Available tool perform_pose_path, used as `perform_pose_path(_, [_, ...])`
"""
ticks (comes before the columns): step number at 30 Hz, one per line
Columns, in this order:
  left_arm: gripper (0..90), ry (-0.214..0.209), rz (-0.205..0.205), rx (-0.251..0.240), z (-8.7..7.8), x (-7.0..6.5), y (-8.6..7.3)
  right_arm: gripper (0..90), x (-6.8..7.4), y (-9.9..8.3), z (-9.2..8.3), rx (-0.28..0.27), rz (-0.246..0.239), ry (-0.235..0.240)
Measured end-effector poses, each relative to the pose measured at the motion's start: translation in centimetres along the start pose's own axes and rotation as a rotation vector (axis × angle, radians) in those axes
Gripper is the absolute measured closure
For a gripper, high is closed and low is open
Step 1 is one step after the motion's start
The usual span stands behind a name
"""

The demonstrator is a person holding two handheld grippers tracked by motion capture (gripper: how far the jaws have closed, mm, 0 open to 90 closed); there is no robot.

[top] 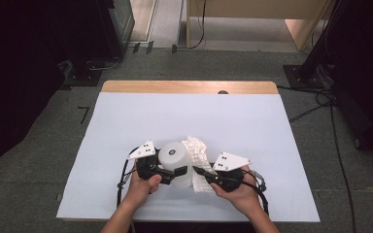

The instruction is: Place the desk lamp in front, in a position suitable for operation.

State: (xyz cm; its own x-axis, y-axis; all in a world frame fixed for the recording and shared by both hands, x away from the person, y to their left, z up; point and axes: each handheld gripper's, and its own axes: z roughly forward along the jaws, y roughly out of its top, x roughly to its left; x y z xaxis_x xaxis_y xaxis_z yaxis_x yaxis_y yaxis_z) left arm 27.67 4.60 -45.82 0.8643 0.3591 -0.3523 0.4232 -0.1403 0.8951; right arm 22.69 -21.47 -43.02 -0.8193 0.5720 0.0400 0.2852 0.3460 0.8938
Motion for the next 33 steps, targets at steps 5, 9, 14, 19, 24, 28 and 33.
perform_pose_path(5, [8.3, 0.003, 0.026, 0.038, 0.9, -0.6, -0.3, 79.4, 0.3, 0.8, -0.8, -0.055, -0.015, -0.004])
perform_pose_path(9, [8.3, 0.021, 0.015, 0.006, 0.0, -0.1, 0.1, 79.5, -0.2, -0.3, 0.2, 0.029, 0.014, 0.016])
perform_pose_path(14, [8.3, 0.129, 0.087, -0.001, -0.7, 0.3, 0.2, 79.5, -0.8, -0.9, 0.6, 0.063, 0.039, -0.015])
perform_pose_path(19, [8.3, 0.289, 0.218, 0.094, 0.3, 0.5, -0.7, 79.6, -1.8, -0.6, -0.7, 0.012, 0.082, -0.055])
perform_pose_path(24, [8.1, 0.346, 0.279, 0.104, 0.8, 0.2, -1.0, 79.6, -2.1, -0.8, -0.9, 0.005, 0.091, -0.076])
perform_pose_path(28, [7.1, 0.407, 0.264, 0.073, 0.7, 0.0, -1.2, 79.6, -2.2, -0.8, -1.0, 0.001, 0.091, -0.078])
perform_pose_path(33, [1.3, 0.473, 0.257, 0.076, 0.6, -0.7, -1.3, 79.5, -2.3, -0.9, -1.2, 0.001, 0.096, -0.081])
